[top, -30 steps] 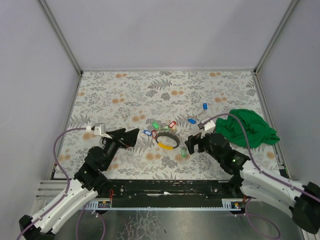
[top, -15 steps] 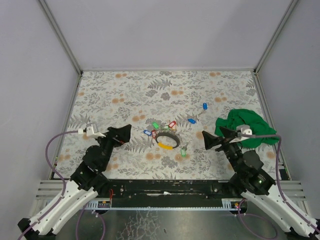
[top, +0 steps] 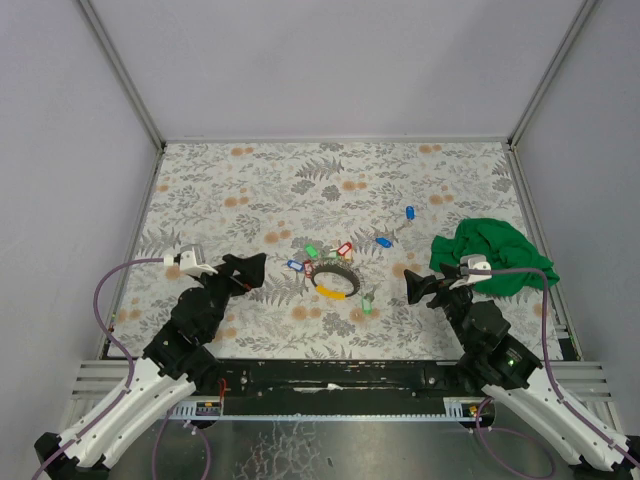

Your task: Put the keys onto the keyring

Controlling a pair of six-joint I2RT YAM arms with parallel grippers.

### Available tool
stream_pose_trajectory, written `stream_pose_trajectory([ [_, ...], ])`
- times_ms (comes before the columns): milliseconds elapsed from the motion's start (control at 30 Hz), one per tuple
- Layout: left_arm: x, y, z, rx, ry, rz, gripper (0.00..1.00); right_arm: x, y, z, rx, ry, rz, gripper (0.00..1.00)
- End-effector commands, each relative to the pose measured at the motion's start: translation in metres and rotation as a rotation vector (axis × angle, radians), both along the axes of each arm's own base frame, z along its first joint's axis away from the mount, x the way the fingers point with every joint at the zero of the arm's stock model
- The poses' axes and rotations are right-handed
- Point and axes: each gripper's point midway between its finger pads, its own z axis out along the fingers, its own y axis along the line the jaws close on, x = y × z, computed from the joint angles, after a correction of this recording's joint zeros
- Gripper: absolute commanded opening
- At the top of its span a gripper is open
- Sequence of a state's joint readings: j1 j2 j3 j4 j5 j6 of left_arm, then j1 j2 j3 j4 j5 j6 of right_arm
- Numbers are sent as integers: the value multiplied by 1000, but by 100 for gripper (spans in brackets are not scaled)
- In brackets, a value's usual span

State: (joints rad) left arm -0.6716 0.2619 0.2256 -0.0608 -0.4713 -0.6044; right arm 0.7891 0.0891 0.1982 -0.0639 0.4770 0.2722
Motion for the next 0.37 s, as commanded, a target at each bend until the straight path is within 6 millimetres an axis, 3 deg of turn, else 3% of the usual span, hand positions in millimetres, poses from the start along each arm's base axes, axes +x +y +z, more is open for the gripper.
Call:
stream_pose_trajectory([
  [0, 2, -3, 9, 2, -36, -15, 100, 5, -3, 9, 21, -38, -34, 99],
  [333, 6, -10, 4, 31, -5, -37, 100, 7, 1, 2, -2, -16, -21, 99],
])
